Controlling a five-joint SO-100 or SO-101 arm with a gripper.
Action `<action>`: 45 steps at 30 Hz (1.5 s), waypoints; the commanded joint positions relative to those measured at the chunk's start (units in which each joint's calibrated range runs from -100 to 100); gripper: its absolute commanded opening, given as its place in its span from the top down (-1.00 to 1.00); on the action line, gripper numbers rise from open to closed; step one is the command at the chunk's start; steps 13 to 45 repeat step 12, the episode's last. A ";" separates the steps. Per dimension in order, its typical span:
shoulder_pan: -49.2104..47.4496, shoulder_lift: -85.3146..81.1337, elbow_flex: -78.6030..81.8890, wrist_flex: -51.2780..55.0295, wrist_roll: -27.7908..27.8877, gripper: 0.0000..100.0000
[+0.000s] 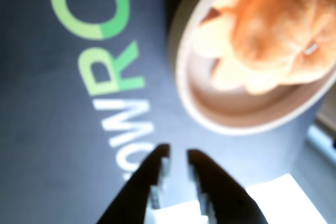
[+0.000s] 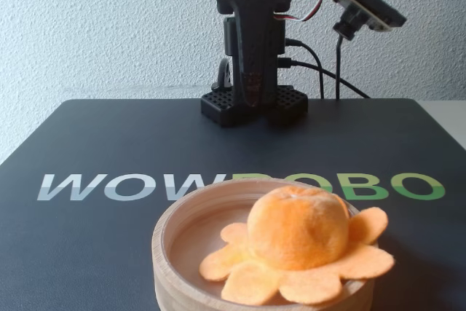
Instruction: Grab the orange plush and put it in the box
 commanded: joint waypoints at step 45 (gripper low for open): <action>-1.75 -1.65 -4.94 -0.44 -0.99 0.93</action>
